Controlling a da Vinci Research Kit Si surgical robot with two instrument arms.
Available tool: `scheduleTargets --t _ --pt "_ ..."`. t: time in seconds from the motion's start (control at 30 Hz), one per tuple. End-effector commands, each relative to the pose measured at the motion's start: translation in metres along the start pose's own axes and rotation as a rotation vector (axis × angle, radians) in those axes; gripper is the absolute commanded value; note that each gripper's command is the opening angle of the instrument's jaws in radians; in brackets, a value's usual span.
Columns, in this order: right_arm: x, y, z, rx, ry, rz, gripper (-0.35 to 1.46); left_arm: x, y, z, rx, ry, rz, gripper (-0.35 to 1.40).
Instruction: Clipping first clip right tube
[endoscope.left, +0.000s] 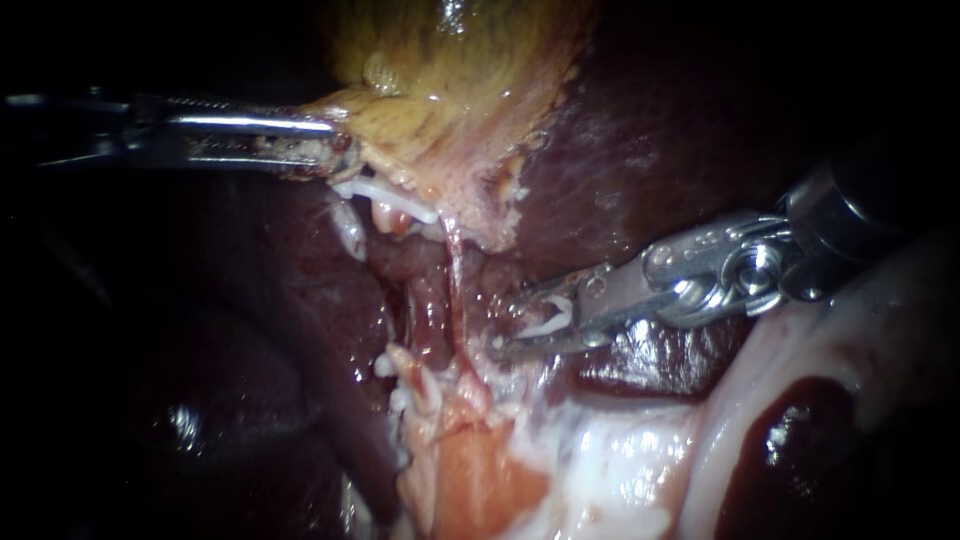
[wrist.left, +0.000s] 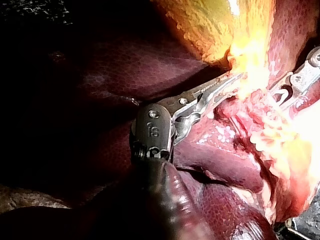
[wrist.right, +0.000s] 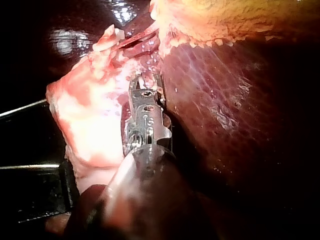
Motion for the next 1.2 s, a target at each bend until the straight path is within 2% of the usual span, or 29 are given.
scheduleTargets --t 0.03,0.17,0.33,0.4,0.47,0.67,0.8,0.93,1.2 --pt "0.0001 0.0000 -0.0001 0.001 0.000 0.001 0.19 0.0000 0.0000 0.0000 0.000 0.000 0.000 -0.35" --pt "0.0003 0.0002 -0.0004 0.002 0.000 0.004 0.37 0.0000 0.0000 -0.0001 0.000 0.000 0.000 -0.35" --pt "0.0006 0.0005 -0.0011 0.013 0.047 0.022 0.46 0.0000 0.0001 -0.0001 -0.001 0.000 0.000 -0.35" --pt "0.0007 0.0007 -0.0015 0.023 0.085 0.048 0.48 0.0000 0.0001 -0.0002 -0.001 -0.001 0.000 -0.35" --pt "0.0008 0.0009 -0.0020 0.038 0.142 0.082 0.49 0.0000 0.0001 -0.0003 -0.001 -0.001 0.000 -0.35" --pt "0.0016 0.0015 -0.0041 0.143 0.276 0.208 0.50 0.0004 0.0004 -0.0008 -0.004 -0.002 -0.003 -0.35" --pt "0.0023 0.0011 -0.0049 0.207 0.331 0.266 0.50 0.0008 0.0006 -0.0014 -0.007 -0.003 -0.005 -0.35" --pt "0.0028 0.0002 -0.0050 0.257 0.352 0.290 0.50 0.0009 0.0006 -0.0016 -0.009 -0.004 -0.006 -0.35" --pt "0.0031 -0.0015 -0.0034 0.311 0.355 0.303 0.50 0.0010 0.0007 -0.0016 -0.008 -0.004 -0.006 -0.35"
